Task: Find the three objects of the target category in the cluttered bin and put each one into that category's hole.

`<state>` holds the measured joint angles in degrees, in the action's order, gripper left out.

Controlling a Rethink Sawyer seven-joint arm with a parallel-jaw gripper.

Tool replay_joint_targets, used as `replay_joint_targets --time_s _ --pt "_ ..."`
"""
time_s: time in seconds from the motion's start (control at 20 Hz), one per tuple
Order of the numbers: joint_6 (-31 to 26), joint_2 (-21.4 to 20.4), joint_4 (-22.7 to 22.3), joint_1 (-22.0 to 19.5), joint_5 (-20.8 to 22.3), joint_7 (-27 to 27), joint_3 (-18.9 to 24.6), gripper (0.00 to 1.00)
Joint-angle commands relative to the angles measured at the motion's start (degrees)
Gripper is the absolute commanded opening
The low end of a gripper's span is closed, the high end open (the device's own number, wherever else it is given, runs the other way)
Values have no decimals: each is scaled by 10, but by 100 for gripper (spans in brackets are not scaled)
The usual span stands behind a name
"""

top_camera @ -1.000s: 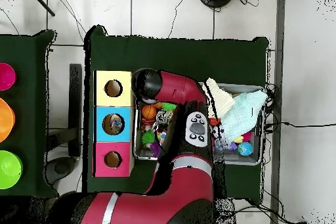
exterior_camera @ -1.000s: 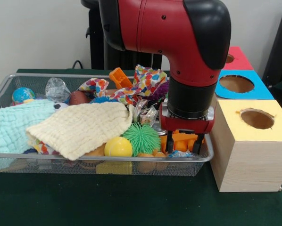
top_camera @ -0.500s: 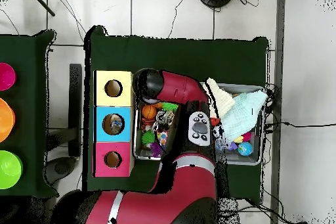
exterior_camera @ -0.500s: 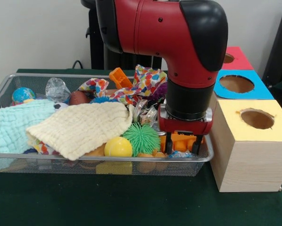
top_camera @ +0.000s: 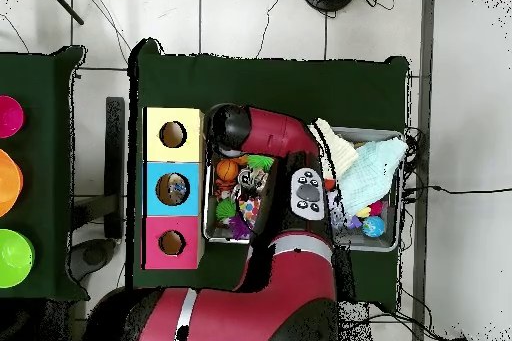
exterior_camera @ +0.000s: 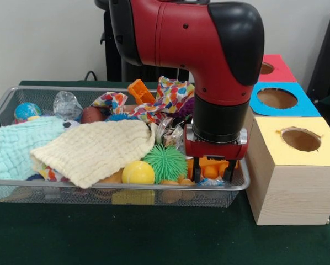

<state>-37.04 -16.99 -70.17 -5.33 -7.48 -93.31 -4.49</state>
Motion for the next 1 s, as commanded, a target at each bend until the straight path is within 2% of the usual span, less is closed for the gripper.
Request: replay_joint_targets --time_s 0.05,0.4,0.95,1.0 --pt "109 102 41 -33 35 -7 77 100" --pt "121 103 35 -40 47 -16 86 100" --pt "132 92 21 -32 56 -33 74 100" --pt "131 92 21 -32 53 -38 74 0"
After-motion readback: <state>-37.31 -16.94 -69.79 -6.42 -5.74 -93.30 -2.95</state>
